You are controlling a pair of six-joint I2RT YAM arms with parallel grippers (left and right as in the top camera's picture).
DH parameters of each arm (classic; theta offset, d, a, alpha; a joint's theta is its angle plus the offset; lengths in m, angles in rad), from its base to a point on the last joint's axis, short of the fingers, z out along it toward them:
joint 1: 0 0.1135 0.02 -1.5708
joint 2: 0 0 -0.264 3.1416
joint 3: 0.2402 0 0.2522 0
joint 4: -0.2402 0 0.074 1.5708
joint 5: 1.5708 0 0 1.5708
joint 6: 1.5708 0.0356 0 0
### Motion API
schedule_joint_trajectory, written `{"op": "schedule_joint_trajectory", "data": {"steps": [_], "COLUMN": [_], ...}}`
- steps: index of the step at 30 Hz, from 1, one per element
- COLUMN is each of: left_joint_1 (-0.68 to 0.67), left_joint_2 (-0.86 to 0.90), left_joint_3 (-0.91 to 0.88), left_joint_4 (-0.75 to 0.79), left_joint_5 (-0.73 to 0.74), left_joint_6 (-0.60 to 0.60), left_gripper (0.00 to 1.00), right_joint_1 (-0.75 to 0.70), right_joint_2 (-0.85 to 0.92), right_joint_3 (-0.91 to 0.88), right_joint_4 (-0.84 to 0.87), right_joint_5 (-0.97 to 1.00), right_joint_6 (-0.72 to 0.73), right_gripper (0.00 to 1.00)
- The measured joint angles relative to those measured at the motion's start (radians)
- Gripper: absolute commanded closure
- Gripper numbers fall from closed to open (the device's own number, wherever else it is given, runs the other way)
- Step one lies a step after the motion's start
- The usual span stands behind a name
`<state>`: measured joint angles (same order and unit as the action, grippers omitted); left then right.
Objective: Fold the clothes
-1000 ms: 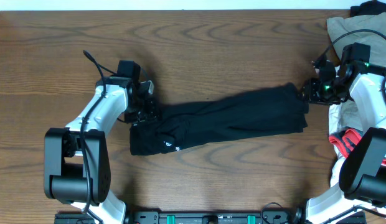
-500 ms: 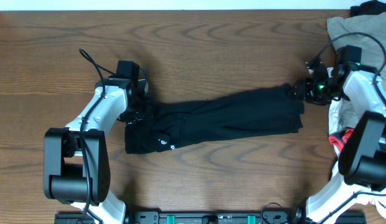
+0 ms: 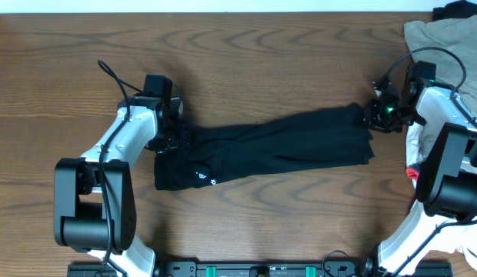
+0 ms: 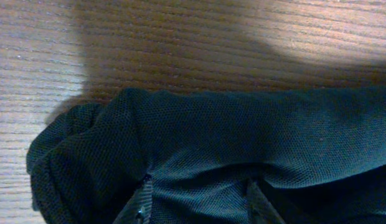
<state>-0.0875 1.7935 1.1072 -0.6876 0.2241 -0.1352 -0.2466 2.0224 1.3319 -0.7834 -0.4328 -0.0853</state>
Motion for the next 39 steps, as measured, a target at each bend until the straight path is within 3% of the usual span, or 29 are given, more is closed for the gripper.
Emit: {"op": "schedule_joint_trajectory", "data": {"steps": [9,17,26,32,39], "left_joint_1": [0.0,0.0,0.0,0.0,0.0], "left_joint_2": [0.0,0.0,0.0,0.0,0.0], "left_joint_3": [0.0,0.0,0.0,0.0,0.0], "left_joint_4": [0.0,0.003,0.013,0.014,0.014], "left_joint_5": [0.0,-0.001,-0.005,-0.007,-0.008], "left_joint_6": [0.0,0.0,0.0,0.0,0.0], "left_gripper": [0.49,0.49,0.48,0.49,0.48], "right_joint_1": [0.0,0.0,0.0,0.0,0.0], "right_joint_2": [0.0,-0.013,-0.193,-0.26,-0.26], "right_joint_3": [0.0,0.0,-0.002,-0.002,-0.002], "right_joint_4": [-0.021,-0.06,-0.122,-0.191,-0.241], "right_joint_5": [0.0,0.026,0.055,0.061,0.117], "right_joint_6": [0.006,0.021,0.026,0.029,0.031], "right_gripper": [0.85,0.95,0.98,0.94,0.8]}}
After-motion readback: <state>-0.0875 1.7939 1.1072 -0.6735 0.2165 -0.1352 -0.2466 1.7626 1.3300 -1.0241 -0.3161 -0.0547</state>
